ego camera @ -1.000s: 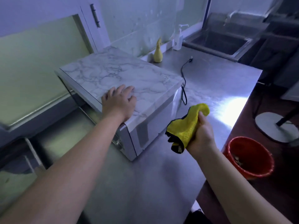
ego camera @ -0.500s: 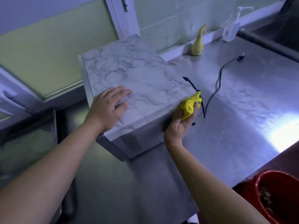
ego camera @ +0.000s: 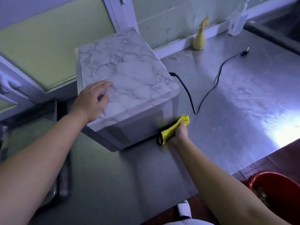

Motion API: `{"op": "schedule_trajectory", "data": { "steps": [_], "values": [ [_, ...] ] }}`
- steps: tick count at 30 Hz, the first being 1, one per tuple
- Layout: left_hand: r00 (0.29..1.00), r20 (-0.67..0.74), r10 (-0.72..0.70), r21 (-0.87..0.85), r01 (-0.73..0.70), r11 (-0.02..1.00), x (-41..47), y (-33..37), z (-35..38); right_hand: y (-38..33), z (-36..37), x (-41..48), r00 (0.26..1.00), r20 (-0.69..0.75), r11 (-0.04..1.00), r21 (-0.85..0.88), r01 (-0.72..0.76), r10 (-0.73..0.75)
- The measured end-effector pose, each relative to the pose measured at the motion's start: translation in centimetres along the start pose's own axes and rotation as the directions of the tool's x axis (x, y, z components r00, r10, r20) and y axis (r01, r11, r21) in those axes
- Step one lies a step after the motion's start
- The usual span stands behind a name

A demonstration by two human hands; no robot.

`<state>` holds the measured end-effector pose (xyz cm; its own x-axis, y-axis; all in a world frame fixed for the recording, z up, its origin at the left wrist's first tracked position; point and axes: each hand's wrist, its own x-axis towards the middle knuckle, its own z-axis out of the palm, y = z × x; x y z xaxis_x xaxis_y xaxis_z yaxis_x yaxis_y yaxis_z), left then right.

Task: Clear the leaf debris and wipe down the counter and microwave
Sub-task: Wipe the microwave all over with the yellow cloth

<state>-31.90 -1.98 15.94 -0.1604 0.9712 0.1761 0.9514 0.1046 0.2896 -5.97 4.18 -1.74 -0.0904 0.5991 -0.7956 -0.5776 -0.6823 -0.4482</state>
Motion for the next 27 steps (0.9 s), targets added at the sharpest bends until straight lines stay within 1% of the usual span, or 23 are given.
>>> {"op": "schedule_trajectory", "data": {
  "steps": [1, 2, 3, 6, 7, 8, 9, 10, 11, 12, 13, 14, 15, 16, 17, 18, 19, 20, 21, 23, 25, 26, 27],
  "values": [
    [0.999, -0.021, -0.026, 0.004, 0.026, 1.0, -0.1, 0.0, 0.3, -1.0, -1.0, -0.3, 0.996, 0.041, 0.997, 0.001, -0.073, 0.073],
    [0.998, -0.038, -0.048, 0.01, 0.049, 0.999, -0.2, 0.0, 0.5, -2.0, -2.2, -0.4, 0.993, 0.067, 0.995, -0.038, -0.091, 0.093],
    [0.996, -0.05, -0.068, 0.013, 0.069, 0.998, -0.3, 0.1, 0.7, -2.8, -3.4, -0.5, 0.994, 0.071, 0.993, -0.097, -0.075, 0.082],
    [0.992, -0.068, -0.111, 0.002, 0.111, 0.994, -0.4, 0.3, 0.8, -5.7, -7.2, -1.4, 0.996, 0.092, 0.955, -0.296, 0.018, 0.01],
    [0.99, -0.068, -0.12, 0.001, 0.12, 0.993, -0.4, 0.4, 0.8, -6.7, -8.4, -1.7, 0.994, 0.105, 0.923, -0.376, 0.081, -0.045],
    [0.989, -0.069, -0.128, 0.0, 0.128, 0.992, -0.4, 0.5, 0.8, -7.7, -9.5, -1.8, 0.984, 0.11, 0.861, -0.479, 0.174, -0.138],
    [0.988, -0.071, -0.138, -0.004, 0.138, 0.99, -0.4, 0.6, 0.9, -8.5, -10.5, -2.0, 0.956, 0.127, 0.754, -0.591, 0.287, -0.264],
    [0.986, -0.076, -0.151, -0.009, 0.151, 0.989, -0.4, 0.7, 0.9, -9.1, -11.5, -2.2, 0.9, 0.175, 0.614, -0.677, 0.405, -0.4],
    [0.983, -0.082, -0.167, -0.014, 0.166, 0.986, -0.3, 0.8, 0.9, -9.7, -12.4, -2.2, 0.826, 0.254, 0.466, -0.725, 0.506, -0.503],
    [0.979, -0.089, -0.185, -0.02, 0.184, 0.983, -0.3, 1.0, 0.8, -10.3, -13.2, -2.0, 0.761, 0.347, 0.315, -0.757, 0.572, -0.548],
    [0.975, -0.097, -0.201, -0.027, 0.199, 0.98, -0.4, 1.1, 0.8, -10.8, -14.0, -1.7, 0.718, 0.436, 0.15, -0.791, 0.593, -0.542],
    [0.971, -0.104, -0.213, -0.034, 0.211, 0.977, -0.4, 1.2, 0.8, -11.1, -14.6, -1.2, 0.71, 0.512, -0.031, -0.821, 0.57, -0.483],
    [0.969, -0.11, -0.221, -0.039, 0.218, 0.975, -0.5, 1.4, 0.7, -11.2, -15.3, -0.7, 0.731, 0.556, -0.215, -0.83, 0.514, -0.396],
    [0.967, -0.115, -0.227, -0.042, 0.223, 0.974, -0.7, 1.5, 0.7, -10.9, -15.9, -0.2, 0.765, 0.564, -0.37, -0.813, 0.449, -0.311],
    [0.965, -0.122, -0.231, -0.044, 0.228, 0.973, -0.8, 1.6, 0.6, -10.4, -16.4, 0.2, 0.803, 0.548, -0.494, -0.778, 0.387, -0.233],
    [0.962, -0.128, -0.239, -0.048, 0.235, 0.971, -0.9, 1.8, 0.6, -9.8, -16.8, 0.4, 0.836, 0.525, -0.593, -0.728, 0.344, -0.159],
    [0.959, -0.136, -0.251, -0.05, 0.246, 0.968, -1.1, 1.9, 0.5, -9.0, -17.2, 0.5, 0.86, 0.502, -0.679, -0.662, 0.318, -0.087],
    [0.953, -0.145, -0.265, -0.048, 0.261, 0.964, -1.2, 2.0, 0.5, -8.4, -17.5, 0.5, 0.882, 0.47, -0.743, -0.602, 0.292, -0.034],
    [0.947, -0.158, -0.281, -0.036, 0.279, 0.96, -1.3, 2.1, 0.5, -7.9, -17.6, 0.4, 0.899, 0.438, -0.779, -0.569, 0.264, -0.015],
    [0.931, -0.183, -0.315, 0.007, 0.321, 0.947, -1.5, 2.3, 0.4, -7.9, -16.6, -0.5, 0.917, 0.397, -0.791, -0.572, 0.218, -0.034],
    [0.919, -0.191, -0.345, 0.043, 0.359, 0.932, -1.6, 2.5, 0.4, -8.9, -14.3, -2.2, 0.894, 0.442, -0.766, -0.6, 0.232, -0.075],
    [0.916, -0.191, -0.353, 0.057, 0.369, 0.928, -1.6, 2.6, 0.4, -9.6, -12.5, -3.2, 0.861, 0.493, -0.701, -0.658, 0.274, -0.127],
    [0.914, -0.191, -0.357, 0.067, 0.375, 0.925, -1.6, 2.7, 0.4, -10.3, -10.5, -4.5, 0.818, 0.543, -0.595, -0.727, 0.343, -0.191]
  ]
}}
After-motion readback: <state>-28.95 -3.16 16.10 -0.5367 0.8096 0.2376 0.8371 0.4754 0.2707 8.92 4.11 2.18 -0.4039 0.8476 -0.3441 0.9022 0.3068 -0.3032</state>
